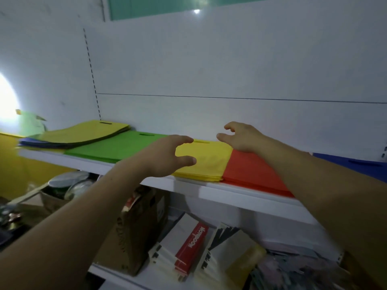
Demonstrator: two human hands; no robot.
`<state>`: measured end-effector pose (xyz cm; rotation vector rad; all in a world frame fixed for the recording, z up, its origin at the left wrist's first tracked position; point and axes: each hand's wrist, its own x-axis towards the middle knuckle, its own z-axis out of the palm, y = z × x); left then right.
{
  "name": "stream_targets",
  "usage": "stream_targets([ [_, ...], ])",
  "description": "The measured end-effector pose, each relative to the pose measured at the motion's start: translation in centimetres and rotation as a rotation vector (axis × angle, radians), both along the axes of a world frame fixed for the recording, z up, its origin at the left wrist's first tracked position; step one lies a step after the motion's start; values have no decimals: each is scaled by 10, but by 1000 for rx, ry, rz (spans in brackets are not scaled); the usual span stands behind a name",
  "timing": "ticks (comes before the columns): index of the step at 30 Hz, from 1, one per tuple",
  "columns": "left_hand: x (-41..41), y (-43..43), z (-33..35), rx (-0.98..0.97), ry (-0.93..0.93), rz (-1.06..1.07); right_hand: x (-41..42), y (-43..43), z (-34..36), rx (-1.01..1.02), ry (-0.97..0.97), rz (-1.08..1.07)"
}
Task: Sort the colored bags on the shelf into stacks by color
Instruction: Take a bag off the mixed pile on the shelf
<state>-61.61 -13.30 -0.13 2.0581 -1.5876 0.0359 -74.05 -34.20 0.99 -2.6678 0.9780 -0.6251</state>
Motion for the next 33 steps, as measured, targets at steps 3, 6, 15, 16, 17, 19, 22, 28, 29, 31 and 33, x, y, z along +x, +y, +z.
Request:
stream_targets([
  [3, 34, 32, 6, -2, -12, 44, 43, 27, 4, 12, -5, 34],
  [6, 76, 69, 12, 1, -35, 99, 95, 59, 6, 28, -2, 72],
  [15, 209, 188, 10, 50, -73, 241, 252, 158, 7, 67, -19, 192],
  [16, 221, 198, 8, 55, -71, 254, 267, 166, 6, 71, -17, 208],
  [17, 232, 207, 6, 62, -69, 266, 281, 174, 5, 75, -13, 221],
  [19, 253, 220, 3, 70, -55, 286, 308, 186, 4, 74, -4, 244],
  [22, 281, 232, 1, 67, -40, 319, 347, 197, 3, 67, 14, 269],
  [28, 339, 228, -4, 43, -24, 374, 416, 197, 1, 46, 41, 307],
  [29, 350, 225, -4, 48, -21, 380, 429, 193, 1, 41, 41, 306],
  [31, 373, 215, -2, 59, -14, 385, 454, 184, 1, 34, 48, 302],
  [33, 396, 205, 0, 61, -4, 395, 476, 175, 2, 23, 56, 305],
])
